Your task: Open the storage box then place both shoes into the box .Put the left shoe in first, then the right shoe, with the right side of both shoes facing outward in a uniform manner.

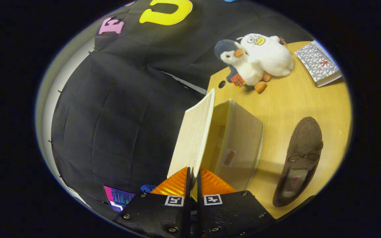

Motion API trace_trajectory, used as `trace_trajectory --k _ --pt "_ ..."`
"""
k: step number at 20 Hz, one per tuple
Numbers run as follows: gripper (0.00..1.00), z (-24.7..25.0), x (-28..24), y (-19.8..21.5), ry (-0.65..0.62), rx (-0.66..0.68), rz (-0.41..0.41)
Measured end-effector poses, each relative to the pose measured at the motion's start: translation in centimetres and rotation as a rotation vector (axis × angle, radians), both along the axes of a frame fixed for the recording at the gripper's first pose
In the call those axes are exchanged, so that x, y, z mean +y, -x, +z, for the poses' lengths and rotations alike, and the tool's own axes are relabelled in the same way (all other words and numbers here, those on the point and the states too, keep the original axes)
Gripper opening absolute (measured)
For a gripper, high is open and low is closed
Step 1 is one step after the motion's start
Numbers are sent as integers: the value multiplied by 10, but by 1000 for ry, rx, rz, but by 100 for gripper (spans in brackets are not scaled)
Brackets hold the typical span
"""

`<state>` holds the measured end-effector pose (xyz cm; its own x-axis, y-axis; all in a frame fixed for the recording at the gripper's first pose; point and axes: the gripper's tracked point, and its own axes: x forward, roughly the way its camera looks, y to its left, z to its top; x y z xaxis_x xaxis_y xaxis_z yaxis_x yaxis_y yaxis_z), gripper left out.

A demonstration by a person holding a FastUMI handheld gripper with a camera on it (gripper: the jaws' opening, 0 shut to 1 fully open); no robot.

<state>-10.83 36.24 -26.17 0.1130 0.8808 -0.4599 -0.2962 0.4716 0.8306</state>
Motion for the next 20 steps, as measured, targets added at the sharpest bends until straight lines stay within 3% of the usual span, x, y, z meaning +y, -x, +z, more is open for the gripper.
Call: trace_trajectory --k 6,11,15,20 --pt "8 69 57 2 30 -108 60" --pt "8 109 146 18 41 -201 148" --pt "8 107 221 35 72 -240 215" --pt "8 67 296 63 121 -199 256"
